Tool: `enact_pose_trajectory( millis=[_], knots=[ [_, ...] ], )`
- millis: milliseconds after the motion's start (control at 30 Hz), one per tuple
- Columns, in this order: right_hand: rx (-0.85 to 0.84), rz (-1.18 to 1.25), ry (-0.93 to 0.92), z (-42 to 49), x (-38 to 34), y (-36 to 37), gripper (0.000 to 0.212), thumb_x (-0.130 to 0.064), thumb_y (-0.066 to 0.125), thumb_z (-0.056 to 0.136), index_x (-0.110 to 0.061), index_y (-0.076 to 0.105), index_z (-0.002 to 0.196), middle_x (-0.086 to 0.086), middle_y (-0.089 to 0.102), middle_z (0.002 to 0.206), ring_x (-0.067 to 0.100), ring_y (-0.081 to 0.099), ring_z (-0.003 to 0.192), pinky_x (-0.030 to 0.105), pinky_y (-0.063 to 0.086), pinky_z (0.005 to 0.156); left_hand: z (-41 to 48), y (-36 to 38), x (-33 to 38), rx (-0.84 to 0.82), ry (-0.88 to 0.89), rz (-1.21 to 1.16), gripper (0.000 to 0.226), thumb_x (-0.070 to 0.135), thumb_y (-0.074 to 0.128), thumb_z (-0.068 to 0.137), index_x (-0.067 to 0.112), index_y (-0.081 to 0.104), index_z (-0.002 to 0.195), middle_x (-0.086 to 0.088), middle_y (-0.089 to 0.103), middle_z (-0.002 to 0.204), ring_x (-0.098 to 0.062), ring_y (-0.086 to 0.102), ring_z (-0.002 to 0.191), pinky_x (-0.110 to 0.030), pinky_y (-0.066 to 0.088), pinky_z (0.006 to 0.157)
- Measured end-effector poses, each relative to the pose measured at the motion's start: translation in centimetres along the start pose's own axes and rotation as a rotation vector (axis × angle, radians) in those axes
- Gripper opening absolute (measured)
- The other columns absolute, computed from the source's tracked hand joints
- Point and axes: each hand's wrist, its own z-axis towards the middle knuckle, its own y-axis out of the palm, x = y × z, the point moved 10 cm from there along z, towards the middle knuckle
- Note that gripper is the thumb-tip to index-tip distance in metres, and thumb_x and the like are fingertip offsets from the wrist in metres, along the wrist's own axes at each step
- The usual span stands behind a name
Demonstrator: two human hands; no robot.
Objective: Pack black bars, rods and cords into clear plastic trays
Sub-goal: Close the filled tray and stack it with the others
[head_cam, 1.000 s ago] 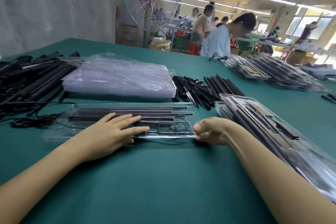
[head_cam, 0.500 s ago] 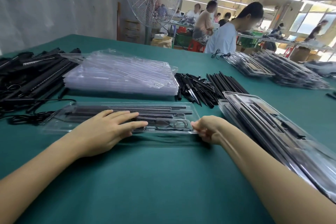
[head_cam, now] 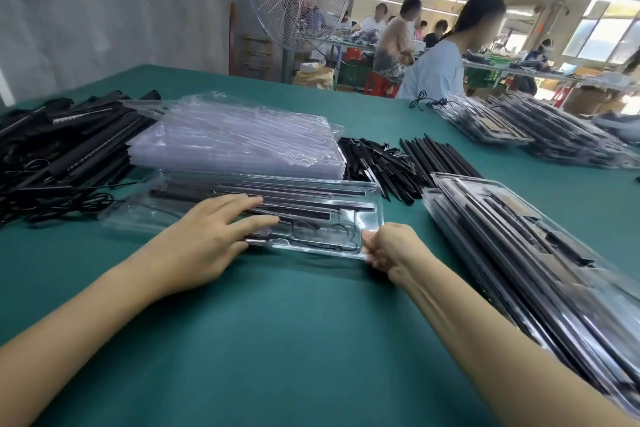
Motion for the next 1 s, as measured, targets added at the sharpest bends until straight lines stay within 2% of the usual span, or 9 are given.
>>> enact_pose_trajectory(
  millis=[67,133,200,300,400,567,733,867,1000],
  knots=[
    [0.0,0.011,0.009,0.0,0.1,0.0,0.02,0.005,0.053,0.09,-0.007,0.046,0.075,0.008,0.046,0.057,0.015,0.035,0.045,0.014,0.024,0.032,-0.1,-2.4,1.1,0.204,-0.219,-0.56,0.016,0.011,0.062,0.089,0.015,0.069,0.103,-0.001,0.067,0.096,-0.015,0.063,0.089,-0.035,0.054,0.079],
    [-0.031,0.042,0.023,0.0,0.1,0.1,0.022,0.005,0.054,0.089,-0.008,0.046,0.073,0.008,0.046,0.057,0.014,0.036,0.043,0.013,0.026,0.032,-0.3,1.6,3.2,0.018,-0.61,-1.303,0.018,0.017,0.055,0.094,0.006,0.066,0.083,-0.009,0.065,0.069,-0.019,0.066,0.06,-0.034,0.052,0.042],
    [-0.087,0.135,0.066,-0.2,0.4,0.3,0.022,0.004,0.056,0.088,-0.006,0.051,0.07,0.006,0.048,0.054,0.01,0.039,0.034,0.013,0.031,0.032,-0.8,5.6,8.3,-0.312,-0.864,-1.71,0.035,0.026,0.05,0.095,-0.007,0.062,0.093,-0.022,0.07,0.079,-0.028,0.07,0.065,-0.031,0.053,0.041],
    [-0.152,0.236,0.117,-0.7,0.7,0.6,0.017,0.002,0.058,0.086,-0.005,0.056,0.072,0.005,0.051,0.053,0.008,0.045,0.031,0.015,0.034,0.034,-0.1,8.5,11.3,-0.296,-1.109,-2.045,0.043,0.025,0.054,0.093,-0.015,0.052,0.108,-0.036,0.062,0.1,-0.035,0.068,0.081,-0.034,0.059,0.061],
    [-0.189,0.209,0.104,-0.9,0.3,0.7,0.02,0.0,0.061,0.084,-0.009,0.056,0.067,0.001,0.047,0.055,0.009,0.04,0.044,0.016,0.031,0.039,2.3,9.3,11.5,-0.01,-1.149,-2.149,0.027,0.021,0.059,0.091,-0.003,0.056,0.102,-0.027,0.063,0.097,-0.027,0.065,0.083,-0.029,0.056,0.067],
    [-0.232,0.111,0.009,-1.1,-1.3,0.2,0.024,0.006,0.056,0.081,-0.005,0.056,0.061,-0.002,0.044,0.039,0.008,0.031,0.04,0.016,0.026,0.037,4.6,9.5,10.9,0.335,-1.242,-2.128,0.008,0.0,0.061,0.084,0.001,0.057,0.078,-0.004,0.062,0.05,-0.011,0.06,0.041,-0.017,0.05,0.043],
    [-0.27,0.124,-0.036,-1.4,-2.2,0.3,0.019,0.009,0.055,0.082,-0.003,0.061,0.069,0.003,0.057,0.048,0.007,0.049,0.037,0.014,0.035,0.035,5.0,10.0,10.7,0.396,-1.334,-2.081,0.011,-0.005,0.062,0.08,-0.002,0.058,0.09,-0.012,0.059,0.066,-0.011,0.056,0.033,-0.017,0.045,0.036],
    [-0.262,0.114,-0.056,-1.1,-2.2,0.3,0.013,0.006,0.055,0.083,-0.005,0.056,0.076,0.01,0.048,0.062,0.014,0.041,0.05,0.017,0.034,0.039,5.4,10.0,10.5,0.321,-1.322,-2.06,0.015,-0.004,0.057,0.082,0.001,0.056,0.067,-0.013,0.058,0.062,-0.012,0.055,0.035,-0.019,0.05,0.04],
    [-0.237,0.106,-0.127,-0.8,-2.5,0.2,0.008,0.006,0.054,0.081,-0.001,0.056,0.079,0.012,0.043,0.065,0.015,0.037,0.052,0.021,0.033,0.047,5.2,9.9,10.3,0.285,-1.315,-2.034,0.019,-0.004,0.056,0.081,0.002,0.055,0.063,-0.012,0.061,0.055,-0.015,0.058,0.039,-0.022,0.053,0.043]
  ],
)
